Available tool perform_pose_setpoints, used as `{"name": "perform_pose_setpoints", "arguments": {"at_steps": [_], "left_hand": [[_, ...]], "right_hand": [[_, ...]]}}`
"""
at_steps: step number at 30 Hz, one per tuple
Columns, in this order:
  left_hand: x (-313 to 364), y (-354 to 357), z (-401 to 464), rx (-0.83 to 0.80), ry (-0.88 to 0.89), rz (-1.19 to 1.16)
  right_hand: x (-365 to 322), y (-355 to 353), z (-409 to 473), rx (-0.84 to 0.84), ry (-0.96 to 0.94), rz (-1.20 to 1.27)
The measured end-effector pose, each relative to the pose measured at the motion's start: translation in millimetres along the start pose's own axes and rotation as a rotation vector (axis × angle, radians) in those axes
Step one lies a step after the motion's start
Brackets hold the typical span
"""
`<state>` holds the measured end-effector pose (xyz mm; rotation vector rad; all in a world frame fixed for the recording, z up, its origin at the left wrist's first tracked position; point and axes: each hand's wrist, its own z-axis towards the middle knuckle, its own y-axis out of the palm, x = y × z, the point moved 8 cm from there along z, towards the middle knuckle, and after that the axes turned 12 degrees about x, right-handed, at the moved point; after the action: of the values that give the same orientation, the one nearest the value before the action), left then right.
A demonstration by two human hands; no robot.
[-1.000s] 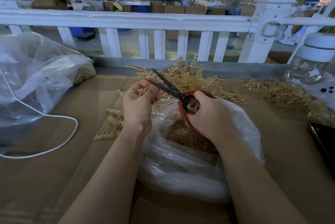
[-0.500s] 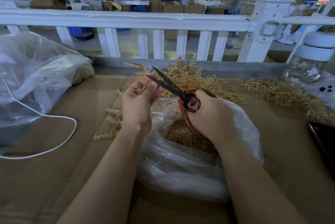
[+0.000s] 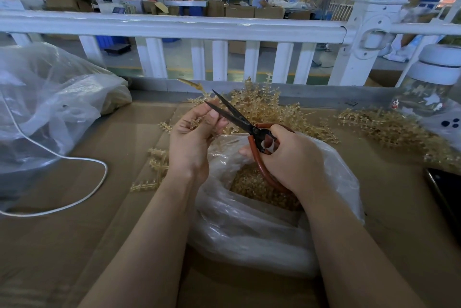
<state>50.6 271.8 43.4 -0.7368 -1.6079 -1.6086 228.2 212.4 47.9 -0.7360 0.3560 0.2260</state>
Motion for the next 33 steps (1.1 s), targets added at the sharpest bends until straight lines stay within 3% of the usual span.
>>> {"name": "perform_pose_setpoints", "arguments": {"at_steps": [33], "left_hand": [[-0.6,-2.0,1.1,0.018,-0.001,-0.017]], "right_hand": [[-6.3,-6.2,0.5,0.058,-0.045,0.021]]}}
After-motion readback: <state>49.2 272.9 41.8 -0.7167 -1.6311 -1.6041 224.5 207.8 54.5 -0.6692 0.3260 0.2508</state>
